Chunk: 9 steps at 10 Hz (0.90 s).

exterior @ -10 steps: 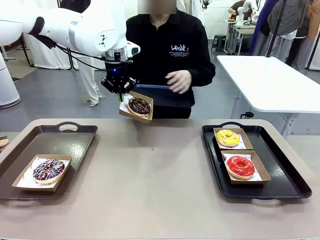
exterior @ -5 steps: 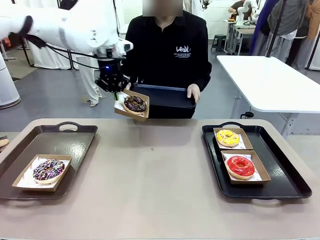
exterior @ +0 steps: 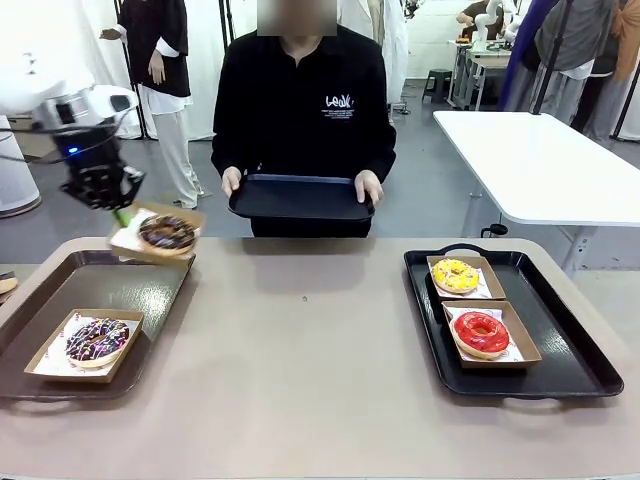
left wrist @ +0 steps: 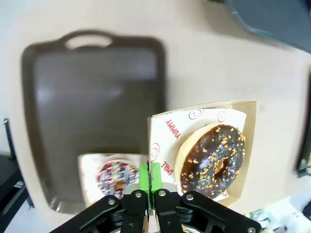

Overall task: Individually package the donuts and arrange them on the tray.
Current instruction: Place the picked Paper togo box on the Handle tray.

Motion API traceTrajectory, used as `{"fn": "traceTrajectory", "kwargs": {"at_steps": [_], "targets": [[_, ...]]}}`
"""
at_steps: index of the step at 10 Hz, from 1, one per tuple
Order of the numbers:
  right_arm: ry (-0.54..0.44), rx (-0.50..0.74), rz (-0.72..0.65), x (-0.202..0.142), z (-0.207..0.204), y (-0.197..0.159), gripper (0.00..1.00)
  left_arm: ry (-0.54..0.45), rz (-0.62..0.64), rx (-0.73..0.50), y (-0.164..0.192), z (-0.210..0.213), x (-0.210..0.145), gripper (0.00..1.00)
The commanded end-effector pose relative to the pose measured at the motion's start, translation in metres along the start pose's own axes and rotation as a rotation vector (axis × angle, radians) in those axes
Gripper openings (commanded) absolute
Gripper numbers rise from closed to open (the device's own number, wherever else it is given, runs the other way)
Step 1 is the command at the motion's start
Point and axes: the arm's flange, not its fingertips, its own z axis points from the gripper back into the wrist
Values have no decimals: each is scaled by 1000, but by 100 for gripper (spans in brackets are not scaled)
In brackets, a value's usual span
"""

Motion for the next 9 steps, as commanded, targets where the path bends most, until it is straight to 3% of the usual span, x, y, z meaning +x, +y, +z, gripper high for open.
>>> {"fn": "traceTrajectory", "kwargs": {"at_steps": [1,4,6,7,9], "targets": [[-1,3,0,0,0,0,100,7,2,107,36,-15,-11,1],[-1,3,0,0,0,0,100,68,15,190,74,-47,9,1],[-1,3,0,0,0,0,100,64,35,155,78,-67,25,1],[-1,3,0,0,0,0,100,81,36,165,81,-53,4,1],[-1,3,0,0,0,0,100,81,36,165,81,-53,4,1]]}}
